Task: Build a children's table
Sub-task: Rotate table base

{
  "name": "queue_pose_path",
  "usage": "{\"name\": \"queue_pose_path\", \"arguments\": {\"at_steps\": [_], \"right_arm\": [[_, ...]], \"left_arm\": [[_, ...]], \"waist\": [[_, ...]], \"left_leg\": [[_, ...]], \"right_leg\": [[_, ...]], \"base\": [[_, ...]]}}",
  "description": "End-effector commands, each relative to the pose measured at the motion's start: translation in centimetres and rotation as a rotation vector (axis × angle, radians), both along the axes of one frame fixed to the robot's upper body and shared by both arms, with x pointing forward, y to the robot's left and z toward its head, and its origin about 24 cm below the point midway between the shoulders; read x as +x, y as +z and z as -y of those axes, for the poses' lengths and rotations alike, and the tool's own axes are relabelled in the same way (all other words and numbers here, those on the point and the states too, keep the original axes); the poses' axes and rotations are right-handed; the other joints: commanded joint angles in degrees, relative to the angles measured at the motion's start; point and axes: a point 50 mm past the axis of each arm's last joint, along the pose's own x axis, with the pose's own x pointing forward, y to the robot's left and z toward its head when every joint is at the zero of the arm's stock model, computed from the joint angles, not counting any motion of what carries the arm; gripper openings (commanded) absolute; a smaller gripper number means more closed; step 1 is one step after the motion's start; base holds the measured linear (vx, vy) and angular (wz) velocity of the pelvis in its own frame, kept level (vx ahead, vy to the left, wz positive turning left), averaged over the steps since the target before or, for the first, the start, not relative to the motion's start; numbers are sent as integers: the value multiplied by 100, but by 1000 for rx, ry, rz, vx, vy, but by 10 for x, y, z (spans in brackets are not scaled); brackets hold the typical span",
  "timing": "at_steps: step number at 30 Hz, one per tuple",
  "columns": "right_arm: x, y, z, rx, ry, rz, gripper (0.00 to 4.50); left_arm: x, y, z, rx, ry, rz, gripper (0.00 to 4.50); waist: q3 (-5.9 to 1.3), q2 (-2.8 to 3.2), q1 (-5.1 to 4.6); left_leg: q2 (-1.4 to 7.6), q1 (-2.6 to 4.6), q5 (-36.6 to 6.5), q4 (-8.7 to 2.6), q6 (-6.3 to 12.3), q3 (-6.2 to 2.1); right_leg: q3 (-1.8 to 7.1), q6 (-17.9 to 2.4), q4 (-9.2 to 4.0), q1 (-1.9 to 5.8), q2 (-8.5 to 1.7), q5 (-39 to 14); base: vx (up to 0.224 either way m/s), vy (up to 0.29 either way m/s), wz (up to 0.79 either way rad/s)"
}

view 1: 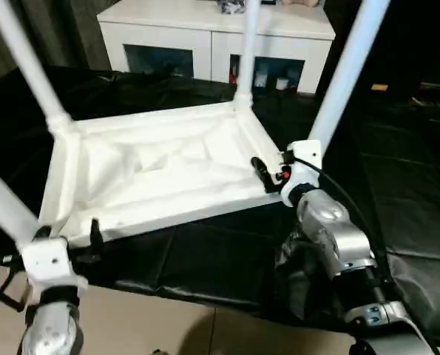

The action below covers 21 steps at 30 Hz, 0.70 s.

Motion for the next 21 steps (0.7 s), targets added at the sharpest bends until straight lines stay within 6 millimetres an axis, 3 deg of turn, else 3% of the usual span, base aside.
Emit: {"name": "queue_pose_path", "arguments": {"at_steps": [1, 2, 6, 10, 18, 21], "right_arm": [[3, 8, 76, -66, -330, 23, 383], [3, 7, 80, -74, -344, 17, 383], [2, 8, 89, -97, -384, 17, 383], [0, 11, 103, -121, -435, 29, 383], [-8, 17, 139, -177, -572, 36, 383], [-13, 19, 156, -210, -616, 39, 383]], "left_arm": [[-3, 9, -32, 25, 70, 10, 450], [0, 8, -31, 16, 42, 1, 450], [9, 10, -30, 11, -3, 6, 450], [23, 13, -23, 4, -77, 15, 450], [52, 27, -6, -4, -198, 68, 450], [60, 33, 6, -8, -257, 85, 450]], "waist": [[-304, 87, -33], [-313, 90, -6], [-342, 80, 2], [-363, 48, 10], [-368, 59, 73], [-366, 37, 98]], "left_leg": [[139, 152, -1901, -498, -157, -80], [133, 183, -1818, -479, -157, -55], [138, 114, -1339, -461, -93, -54], [127, 116, -1010, -420, 22, -26], [124, 161, -974, -396, 39, -1], [119, 144, -971, -386, 36, 8]], "right_leg": [[202, -727, -363, 93, -169, -1395], [216, -775, -345, 76, -164, -1254], [222, -891, -255, 172, -186, -723], [228, -1028, -207, 195, -186, -380], [232, -1035, -209, 186, -180, -501], [236, -1023, -208, 199, -184, -515]], "base": [[0, 0, 0], [0, 0, 0], [0, 0, 0], [0, 0, 0], [0, 0, 0], [0, 0, 0]]}}
